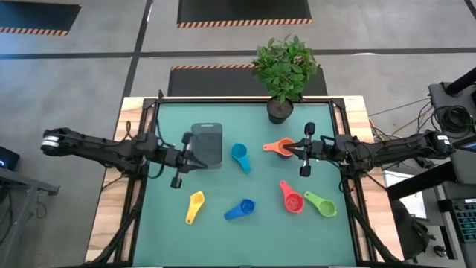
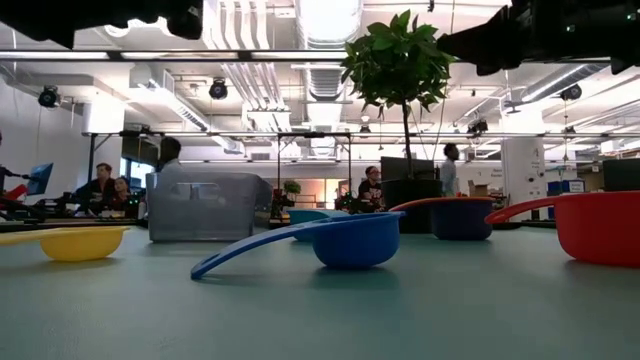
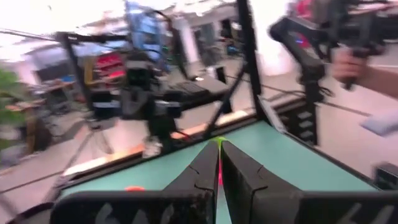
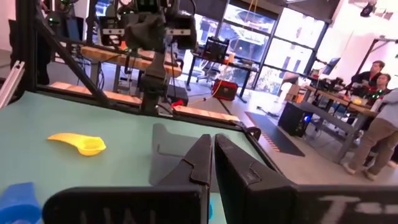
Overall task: Nest measuring cups in basket
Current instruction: Stack the red measuring cup on top of the orange measuring cup
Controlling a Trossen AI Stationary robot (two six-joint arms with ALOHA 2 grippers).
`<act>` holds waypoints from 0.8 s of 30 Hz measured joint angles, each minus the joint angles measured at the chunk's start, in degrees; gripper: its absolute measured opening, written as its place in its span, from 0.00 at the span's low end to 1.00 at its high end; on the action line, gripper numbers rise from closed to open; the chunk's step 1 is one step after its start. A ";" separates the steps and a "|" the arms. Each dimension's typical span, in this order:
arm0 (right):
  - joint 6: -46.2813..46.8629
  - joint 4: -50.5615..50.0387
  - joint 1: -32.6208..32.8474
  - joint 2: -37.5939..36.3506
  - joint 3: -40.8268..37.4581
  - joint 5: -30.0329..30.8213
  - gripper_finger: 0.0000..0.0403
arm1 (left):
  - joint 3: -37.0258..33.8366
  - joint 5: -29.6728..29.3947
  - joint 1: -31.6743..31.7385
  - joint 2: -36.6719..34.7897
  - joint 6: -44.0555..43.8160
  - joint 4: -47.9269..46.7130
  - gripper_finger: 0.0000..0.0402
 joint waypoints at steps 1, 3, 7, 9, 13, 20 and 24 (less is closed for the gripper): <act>0.67 0.07 0.00 0.02 -0.01 0.08 0.02 | 0.18 -1.48 0.02 -0.39 -0.37 -0.14 0.00; 2.66 1.55 0.00 0.04 -0.04 1.31 0.02 | 0.93 -4.26 0.28 -0.98 -2.09 -0.28 0.00; 4.24 2.59 0.00 -0.13 -0.04 6.42 0.02 | 4.79 -5.03 2.44 -3.25 -10.74 0.49 0.00; 6.30 2.38 0.00 0.08 -0.04 9.76 0.02 | 7.29 -5.02 2.76 -3.74 -13.37 0.11 0.00; 7.99 2.44 -0.02 0.27 -0.04 11.88 0.02 | 9.62 -1.65 2.62 -3.50 -12.99 -4.69 0.00; 7.78 2.81 0.17 0.42 0.19 4.03 0.02 | 9.53 2.07 2.27 -1.81 -12.21 -6.23 0.00; 15.42 2.79 0.99 0.37 1.77 2.65 0.02 | 11.20 1.46 2.07 -1.03 -20.46 -6.03 0.00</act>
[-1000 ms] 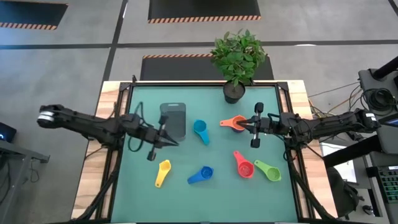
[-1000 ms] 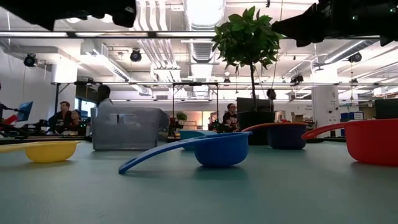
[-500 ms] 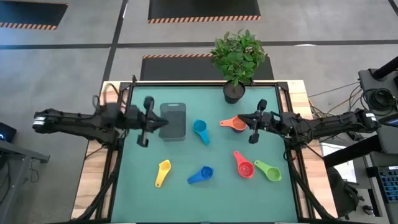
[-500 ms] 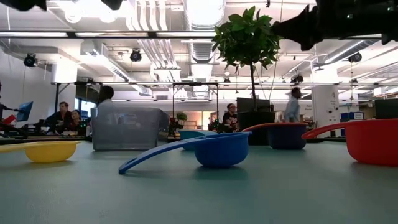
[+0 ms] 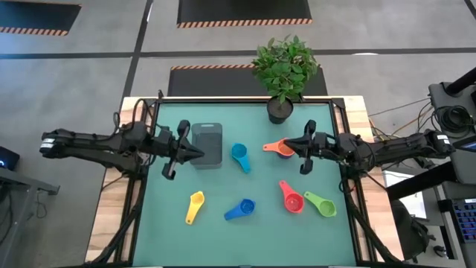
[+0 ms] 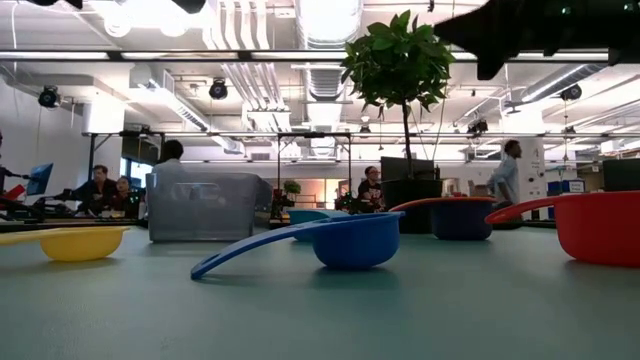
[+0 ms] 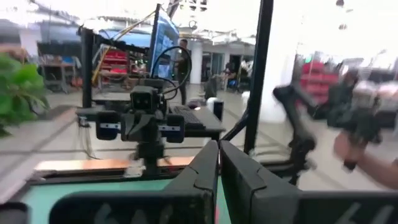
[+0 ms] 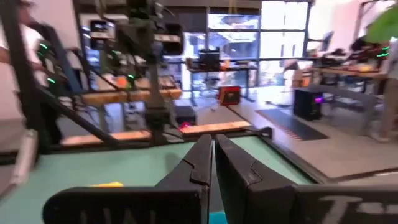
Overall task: Nest measuring cups in basket
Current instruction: Stack the red measuring cup on top of the orange measuring cup
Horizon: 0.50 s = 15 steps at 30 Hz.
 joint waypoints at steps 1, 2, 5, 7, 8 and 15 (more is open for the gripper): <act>0.72 -0.37 0.63 0.02 0.37 -0.28 0.02 | 0.11 0.02 -0.32 0.19 -1.68 0.08 0.00; 1.37 -0.50 1.35 0.02 0.52 -0.30 0.02 | 0.13 0.12 -0.68 0.50 -2.94 0.07 0.00; 1.54 -0.78 3.29 0.04 0.74 -0.20 0.02 | -0.31 0.13 -1.76 1.47 -4.38 0.47 0.00; 1.71 -0.80 4.61 0.04 0.93 -0.13 0.02 | -0.70 0.07 -2.28 2.07 -4.56 0.73 0.00; 2.16 -0.81 5.36 0.12 0.99 -0.13 0.02 | -0.83 -0.28 -2.49 2.43 -4.81 0.86 0.00; 9.09 -9.92 9.90 0.44 3.65 -0.09 0.02 | -1.21 -1.34 -4.14 6.13 -5.87 0.85 0.00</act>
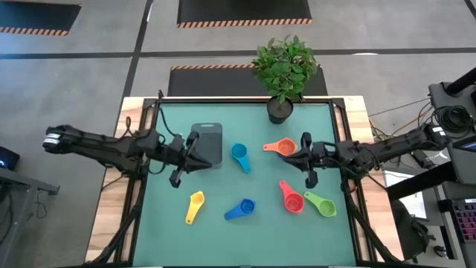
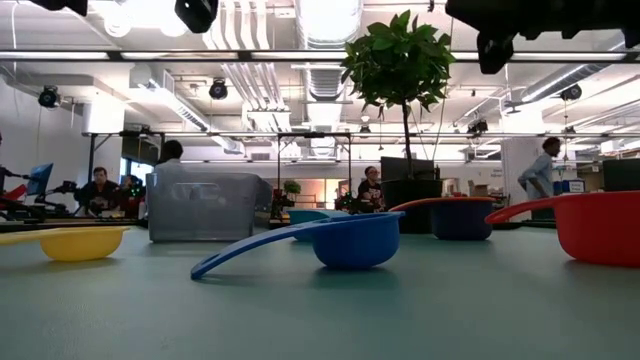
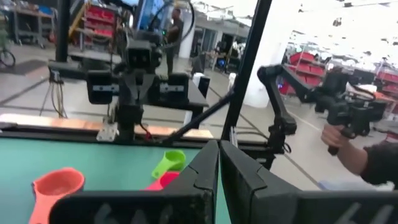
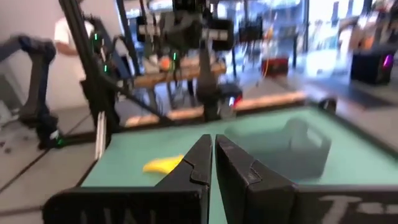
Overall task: Nest measuring cups in basket
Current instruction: Stack the red measuring cup on top of the orange measuring cup
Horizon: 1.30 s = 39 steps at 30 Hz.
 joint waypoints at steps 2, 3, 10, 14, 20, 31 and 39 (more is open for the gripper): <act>2.25 -5.31 1.29 0.00 1.46 0.04 0.02 | 0.00 0.01 -0.65 1.26 -0.01 -0.01 0.00; 3.55 -7.82 1.94 0.27 2.26 0.27 0.02 | 0.00 0.01 -0.93 2.00 -0.01 0.18 0.00; 15.05 -24.86 4.67 5.18 9.58 0.46 0.02 | -0.04 -0.01 -1.56 5.46 0.01 1.30 0.00; 21.44 -37.11 5.85 10.66 15.42 0.15 0.02 | -0.04 0.01 -1.54 5.94 0.41 1.00 0.00; 35.67 -61.75 6.03 19.69 25.46 -8.28 0.02 | -0.04 0.01 -1.53 5.28 4.35 -0.46 0.00; 57.84 -74.47 8.24 29.26 29.36 -22.65 0.09 | 1.33 -2.91 -1.43 4.29 13.64 -1.06 0.00; 69.26 -74.53 10.78 29.58 27.84 -18.13 0.32 | 2.23 -4.36 -1.32 4.30 15.07 -3.08 0.00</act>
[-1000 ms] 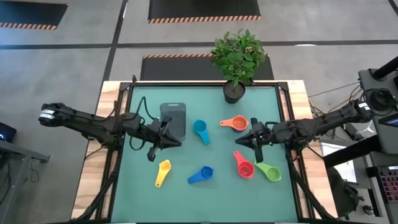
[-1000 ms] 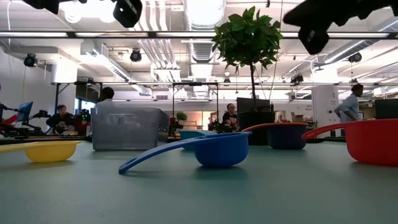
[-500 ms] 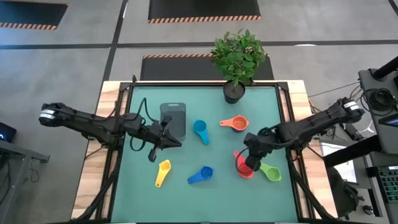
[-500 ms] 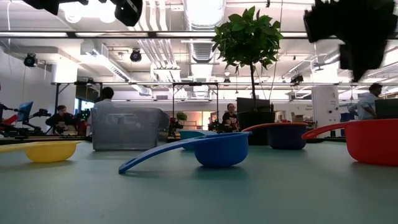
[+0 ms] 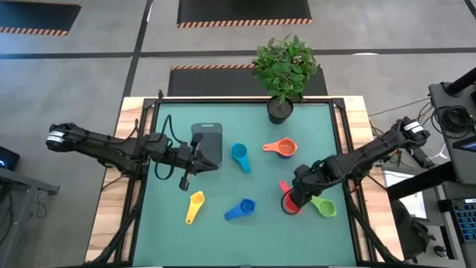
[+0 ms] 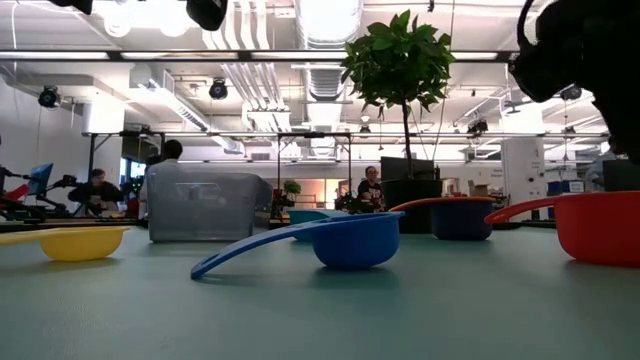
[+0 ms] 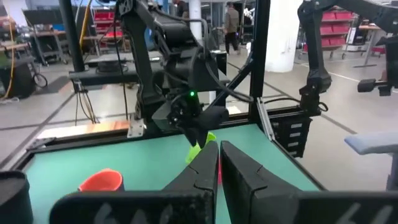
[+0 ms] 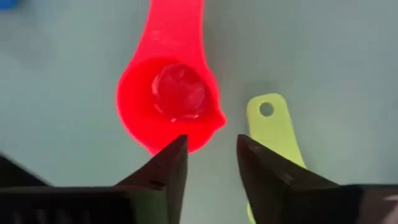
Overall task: Nest measuring cups in basket
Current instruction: Stack the red measuring cup on top of the orange measuring cup
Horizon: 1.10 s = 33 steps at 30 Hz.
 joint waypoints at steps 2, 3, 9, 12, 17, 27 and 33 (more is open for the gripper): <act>1.27 0.22 0.59 0.04 -0.55 1.05 0.37 | 0.00 -0.02 0.00 -0.07 0.99 0.02 0.00; 1.72 0.40 0.88 0.10 -0.89 1.20 0.39 | 0.00 -0.04 0.00 -0.11 1.25 0.04 0.00; 3.83 1.07 2.23 2.14 -1.64 3.62 0.46 | 0.00 -0.13 0.09 -0.22 1.51 0.06 0.00; 2.72 2.51 2.24 4.08 -1.66 4.84 0.45 | 0.00 -0.13 0.11 -0.22 1.51 0.08 0.00; 0.83 3.12 2.22 8.06 -1.68 5.60 0.42 | 0.00 -0.13 0.09 -0.22 1.51 0.10 0.00; -1.80 3.77 2.22 10.76 -1.64 5.60 0.19 | 0.00 -0.13 0.09 -0.22 1.51 0.17 0.00; -2.66 3.92 2.20 8.80 -1.64 5.78 0.04 | 0.00 -0.13 0.09 -0.22 1.51 0.19 0.00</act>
